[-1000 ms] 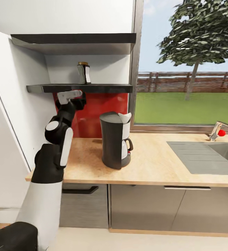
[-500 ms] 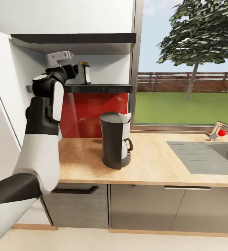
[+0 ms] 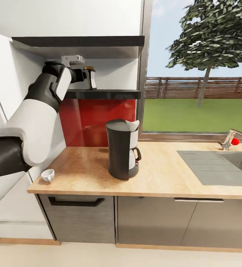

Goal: Set up a coffee station on the kitchen countertop: keep the coffee maker on the countertop, move the bottle of coffee from the kitchen shelf to the counter next to the coffee maker, place a paper coffee filter on top of the coffee maker, put the saucer next to the coffee maker with the coffee cup on the saucer, and place the electric kettle next to the coffee maker.

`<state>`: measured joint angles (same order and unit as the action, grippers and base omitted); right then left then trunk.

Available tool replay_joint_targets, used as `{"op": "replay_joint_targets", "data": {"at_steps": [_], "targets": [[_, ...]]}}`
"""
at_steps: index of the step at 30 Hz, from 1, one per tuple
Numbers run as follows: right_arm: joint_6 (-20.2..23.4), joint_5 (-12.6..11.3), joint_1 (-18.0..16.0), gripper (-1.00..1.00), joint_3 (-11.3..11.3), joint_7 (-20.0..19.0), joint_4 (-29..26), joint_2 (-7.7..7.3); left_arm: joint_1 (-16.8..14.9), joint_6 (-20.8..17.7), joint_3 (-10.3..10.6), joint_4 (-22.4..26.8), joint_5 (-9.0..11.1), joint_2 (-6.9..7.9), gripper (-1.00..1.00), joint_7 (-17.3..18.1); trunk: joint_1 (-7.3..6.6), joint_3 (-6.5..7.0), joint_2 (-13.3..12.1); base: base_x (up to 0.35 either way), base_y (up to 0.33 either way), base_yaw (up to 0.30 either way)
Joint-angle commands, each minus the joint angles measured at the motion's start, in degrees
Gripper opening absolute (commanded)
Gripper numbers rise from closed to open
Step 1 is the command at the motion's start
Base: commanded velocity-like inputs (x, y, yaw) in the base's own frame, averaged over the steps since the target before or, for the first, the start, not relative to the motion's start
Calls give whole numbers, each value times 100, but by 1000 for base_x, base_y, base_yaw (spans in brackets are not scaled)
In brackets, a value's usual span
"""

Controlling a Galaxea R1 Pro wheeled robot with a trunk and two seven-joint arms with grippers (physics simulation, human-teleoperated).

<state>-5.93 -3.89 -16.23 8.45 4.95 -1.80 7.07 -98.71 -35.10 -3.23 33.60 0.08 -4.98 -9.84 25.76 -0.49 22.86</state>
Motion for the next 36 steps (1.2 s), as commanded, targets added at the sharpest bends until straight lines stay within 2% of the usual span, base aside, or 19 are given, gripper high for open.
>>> {"op": "replay_joint_targets", "data": {"at_steps": [1, 4, 6, 11, 16, 28, 34, 36], "targets": [[-19, -41, -3, 100, 48, 19, 7, 2, -17, -21, -24, -56, -1, 4, 100, -11, 2, 2, 6, 0, 0, 0], [-21, -41, -3, 100, 50, 16, 12, 5, -41, -10, 10, -243, -27, 41, 100, -5, 2, 26, 6, 0, 0, 0], [-22, -41, -3, 100, 51, 15, 13, 5, -16, 19, 23, -180, -28, 42, 100, 6, 2, 43, 6, 0, 0, 0], [-22, -36, -3, 100, 51, 15, 13, 5, 37, 51, 50, 320, -38, 34, 100, 3, 2, 87, 6, 0, 0, 0], [-22, -33, -3, 100, 48, 15, 13, 5, 44, 51, 46, 478, -51, 41, 100, 0, 2, 131, 6, 44, 0, 0], [-22, -26, -3, 100, 51, 23, 20, -1, 87, 44, 39, 503, -55, 165, 100, 18, 2, 229, 6, 301, 0, 0], [-21, -24, -3, 100, 55, 24, 14, 4, 355, 69, 41, 499, -53, 188, 100, 48, 2, 237, 6, 333, 0, 0], [-14, -33, 63, 100, 59, 70, 13, 27, 420, 4, 60, 433, -52, 187, 100, 69, 3, 236, 7, 0, 0, 0]]}}
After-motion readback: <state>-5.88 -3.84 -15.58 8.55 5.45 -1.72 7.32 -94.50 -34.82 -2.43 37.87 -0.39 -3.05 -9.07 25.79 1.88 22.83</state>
